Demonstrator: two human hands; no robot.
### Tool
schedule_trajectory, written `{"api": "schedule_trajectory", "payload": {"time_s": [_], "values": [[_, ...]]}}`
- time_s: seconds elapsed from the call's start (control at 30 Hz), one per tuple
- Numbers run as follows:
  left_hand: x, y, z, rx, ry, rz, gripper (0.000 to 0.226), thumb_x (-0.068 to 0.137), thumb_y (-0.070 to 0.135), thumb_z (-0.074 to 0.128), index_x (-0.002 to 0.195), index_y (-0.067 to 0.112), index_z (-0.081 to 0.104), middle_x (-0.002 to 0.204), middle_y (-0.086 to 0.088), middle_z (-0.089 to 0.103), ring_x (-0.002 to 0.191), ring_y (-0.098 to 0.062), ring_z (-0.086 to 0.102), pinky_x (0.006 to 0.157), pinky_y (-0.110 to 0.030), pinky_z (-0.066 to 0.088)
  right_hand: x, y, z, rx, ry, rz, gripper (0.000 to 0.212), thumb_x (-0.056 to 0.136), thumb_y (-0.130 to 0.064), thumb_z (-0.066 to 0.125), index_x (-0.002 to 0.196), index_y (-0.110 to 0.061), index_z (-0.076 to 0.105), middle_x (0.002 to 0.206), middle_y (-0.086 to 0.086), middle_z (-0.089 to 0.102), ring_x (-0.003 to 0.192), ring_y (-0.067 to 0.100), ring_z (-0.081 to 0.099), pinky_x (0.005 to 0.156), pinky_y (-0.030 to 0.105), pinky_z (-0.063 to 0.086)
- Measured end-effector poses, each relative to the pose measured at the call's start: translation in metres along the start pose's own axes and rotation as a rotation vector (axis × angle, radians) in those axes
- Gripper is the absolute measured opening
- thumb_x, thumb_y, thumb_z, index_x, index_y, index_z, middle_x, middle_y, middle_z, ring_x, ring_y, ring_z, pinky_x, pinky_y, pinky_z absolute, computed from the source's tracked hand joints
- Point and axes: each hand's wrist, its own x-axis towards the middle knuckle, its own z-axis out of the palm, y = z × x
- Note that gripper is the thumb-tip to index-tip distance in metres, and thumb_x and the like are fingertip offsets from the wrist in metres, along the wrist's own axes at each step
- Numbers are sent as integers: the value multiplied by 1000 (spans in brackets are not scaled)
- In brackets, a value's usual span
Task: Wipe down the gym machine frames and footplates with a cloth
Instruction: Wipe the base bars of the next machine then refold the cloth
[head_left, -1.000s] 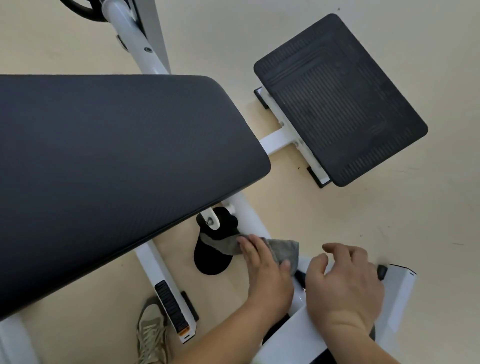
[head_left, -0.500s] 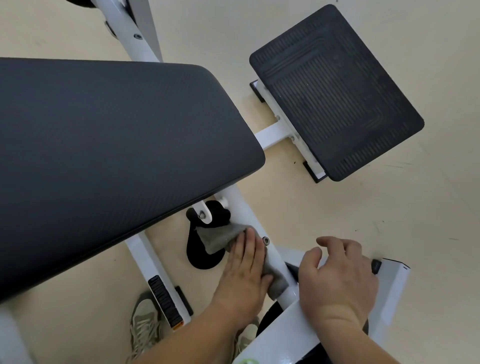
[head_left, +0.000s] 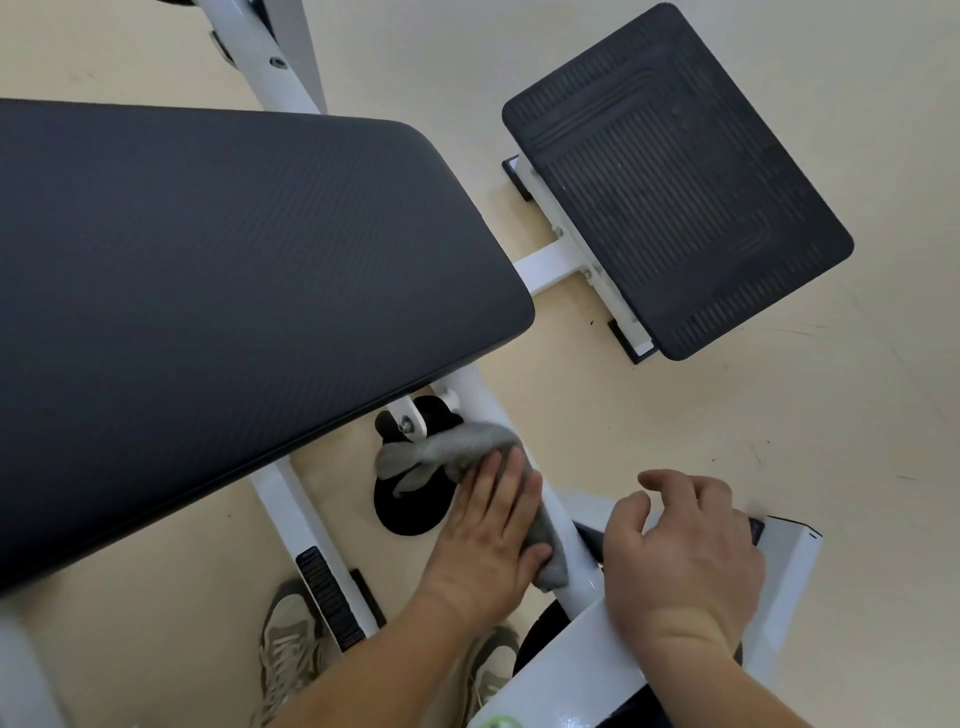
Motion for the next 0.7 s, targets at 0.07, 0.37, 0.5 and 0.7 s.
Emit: {"api": "schedule_trajectory", "payload": {"time_s": [0.07, 0.37, 0.5, 0.7], "values": [[-8, 1, 5, 6, -27, 14, 90, 97, 55, 41, 163, 9, 1, 171, -16, -2, 158, -34, -6, 121, -51, 12, 0, 1, 0, 5, 7, 6, 29, 91, -30, 50, 112, -27, 70, 118, 0, 58, 102, 27, 51, 89, 44, 41], [70, -2, -45, 101, -126, -55, 80, 99, 68, 26, 164, 23, 10, 170, -14, -17, 152, -33, -30, 123, -57, -10, 0, 0, -1, -1, -8, -2, 31, 90, -32, 48, 113, -29, 69, 119, -2, 57, 102, 26, 53, 88, 43, 41], [11, 8, -10, -13, -85, -118, 90, 95, 69, 36, 165, 18, 12, 169, -21, -9, 157, -40, -4, 123, -57, 3, 0, 0, -1, -12, -10, 3, 30, 90, -32, 49, 113, -28, 69, 120, -2, 57, 101, 26, 53, 89, 43, 41], [4, 15, -12, -8, -58, -151, 91, 94, 67, 36, 162, 8, 21, 168, -25, 9, 153, -41, 19, 120, -50, 14, 0, 0, -1, -28, -9, 1, 29, 91, -30, 50, 112, -28, 69, 119, -1, 57, 102, 26, 52, 88, 43, 40]]}}
